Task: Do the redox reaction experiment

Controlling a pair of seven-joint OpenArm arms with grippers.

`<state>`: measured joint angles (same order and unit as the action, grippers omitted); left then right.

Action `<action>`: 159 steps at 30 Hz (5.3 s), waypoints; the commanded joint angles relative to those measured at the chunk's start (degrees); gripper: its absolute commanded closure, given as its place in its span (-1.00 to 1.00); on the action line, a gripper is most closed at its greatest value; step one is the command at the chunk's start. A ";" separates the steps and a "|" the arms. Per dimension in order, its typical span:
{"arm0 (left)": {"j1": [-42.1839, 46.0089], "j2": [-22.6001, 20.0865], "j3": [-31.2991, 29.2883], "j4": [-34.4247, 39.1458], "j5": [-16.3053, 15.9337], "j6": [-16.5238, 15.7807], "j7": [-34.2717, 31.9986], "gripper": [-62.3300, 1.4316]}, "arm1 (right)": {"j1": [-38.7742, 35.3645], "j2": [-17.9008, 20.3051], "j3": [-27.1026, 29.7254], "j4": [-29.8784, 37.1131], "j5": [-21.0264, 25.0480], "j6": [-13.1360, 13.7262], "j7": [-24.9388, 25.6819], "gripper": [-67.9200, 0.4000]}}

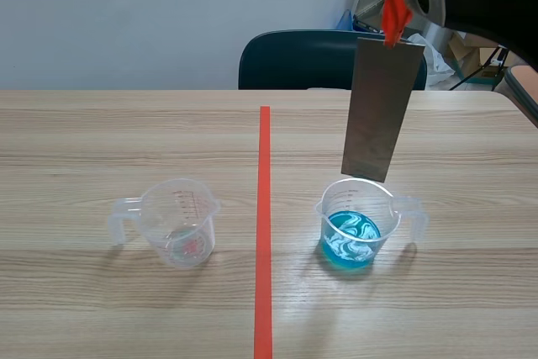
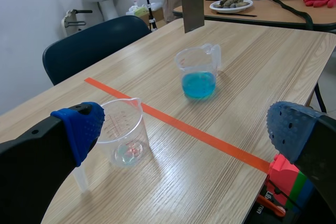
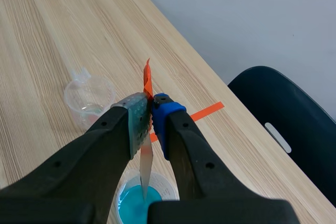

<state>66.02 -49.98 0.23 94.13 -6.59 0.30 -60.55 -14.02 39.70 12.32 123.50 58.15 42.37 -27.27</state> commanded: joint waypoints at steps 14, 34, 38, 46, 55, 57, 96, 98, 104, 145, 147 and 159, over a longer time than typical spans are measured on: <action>-0.02 0.42 0.39 0.83 0.07 0.02 -1.11 -1.00 | 0.39 0.92 0.50 0.59 0.63 0.35 1.03 0.97; -0.20 0.42 0.39 0.83 0.04 0.02 -0.92 -1.00 | 0.39 0.92 0.50 0.59 0.63 0.35 1.03 0.97; -0.20 0.42 0.39 0.83 0.04 0.02 -0.92 -1.00 | 0.39 0.92 0.50 0.59 0.63 0.35 1.01 0.97; -0.20 0.42 0.39 0.83 0.04 0.02 -0.92 -1.00 | 0.39 0.92 0.50 0.59 0.61 0.35 1.01 0.97; -0.20 0.42 0.39 0.83 0.04 0.02 -0.92 -1.00 | 0.39 0.92 0.50 0.59 0.61 0.35 1.01 0.97; -0.20 0.42 0.39 0.83 0.04 0.02 -0.92 -1.00 | 0.39 0.92 0.50 0.59 0.61 0.35 1.01 0.97; -0.35 0.42 0.39 0.81 0.07 0.00 0.79 -1.00 | 11.56 0.90 -11.06 0.57 0.55 -0.50 -1.60 0.97; -0.35 0.42 0.39 0.81 0.07 0.00 1.18 -1.00 | 14.21 0.72 -13.62 0.55 0.55 -1.27 -1.60 0.97; -0.35 0.42 0.39 0.81 0.09 0.00 1.51 -1.00 | 22.14 -2.21 -21.66 -1.07 -0.28 -2.51 -2.91 0.97; -0.35 0.42 0.39 0.81 0.04 0.04 1.64 -1.00 | 42.45 -26.43 -51.41 -22.05 -13.00 -5.33 -6.05 0.97; -0.35 0.42 0.39 0.81 0.04 0.04 1.64 -1.00 | 42.45 -26.62 -51.41 -22.05 -13.03 -5.33 -6.08 0.97; -0.35 0.42 0.39 0.81 0.04 0.02 1.66 -1.00 | 42.45 -26.71 -51.41 -22.05 -13.18 -5.33 -6.10 0.97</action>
<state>65.84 -49.98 0.23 94.13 -6.46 0.36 -58.13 27.09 13.47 -39.46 101.12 44.53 37.26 -34.00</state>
